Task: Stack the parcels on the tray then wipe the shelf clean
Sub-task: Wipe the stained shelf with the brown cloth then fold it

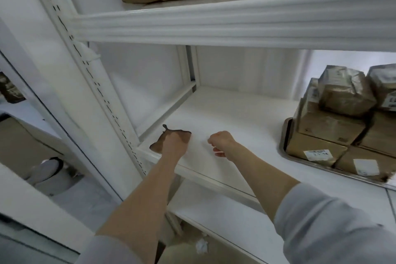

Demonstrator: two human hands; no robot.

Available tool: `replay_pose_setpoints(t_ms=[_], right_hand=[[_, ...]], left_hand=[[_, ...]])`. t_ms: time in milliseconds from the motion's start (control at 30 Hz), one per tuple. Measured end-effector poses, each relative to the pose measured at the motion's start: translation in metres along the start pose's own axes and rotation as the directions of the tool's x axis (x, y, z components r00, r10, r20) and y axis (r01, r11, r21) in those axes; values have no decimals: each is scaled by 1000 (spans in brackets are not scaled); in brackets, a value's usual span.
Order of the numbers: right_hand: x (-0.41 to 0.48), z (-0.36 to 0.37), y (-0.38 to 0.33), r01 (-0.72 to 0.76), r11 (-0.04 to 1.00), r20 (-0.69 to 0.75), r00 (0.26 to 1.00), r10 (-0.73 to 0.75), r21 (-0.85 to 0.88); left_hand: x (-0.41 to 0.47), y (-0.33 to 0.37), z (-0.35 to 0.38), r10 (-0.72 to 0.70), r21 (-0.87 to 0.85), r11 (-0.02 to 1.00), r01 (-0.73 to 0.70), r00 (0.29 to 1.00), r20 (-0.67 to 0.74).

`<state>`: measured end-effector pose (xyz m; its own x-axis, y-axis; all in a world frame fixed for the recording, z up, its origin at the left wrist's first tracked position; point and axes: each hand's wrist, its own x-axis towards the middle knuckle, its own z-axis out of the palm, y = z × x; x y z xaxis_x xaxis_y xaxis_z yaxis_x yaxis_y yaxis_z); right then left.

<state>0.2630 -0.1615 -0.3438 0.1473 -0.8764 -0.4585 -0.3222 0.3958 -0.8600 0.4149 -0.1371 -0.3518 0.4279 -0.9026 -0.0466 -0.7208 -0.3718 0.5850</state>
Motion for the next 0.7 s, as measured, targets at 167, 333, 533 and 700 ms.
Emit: replay_pose_setpoints(t_ms=[167,333,533,700], right_hand=[[23,9,2,-38,999,-29,999,38,7],[28,-8,18,-53,996,-87,994,59,66],[-1,-51,42,-87,991,-102,990,97,99],[-49,-106,74,-111,985,-115,985,126,132]], left_hand=[[32,-16,21,-4,317,947,-51,985,171],[35,-5,18,51,428,891,-155,969,244],[-7,46,41,149,154,964,-217,920,364],[-70,98,83,208,-37,976,-214,873,442]])
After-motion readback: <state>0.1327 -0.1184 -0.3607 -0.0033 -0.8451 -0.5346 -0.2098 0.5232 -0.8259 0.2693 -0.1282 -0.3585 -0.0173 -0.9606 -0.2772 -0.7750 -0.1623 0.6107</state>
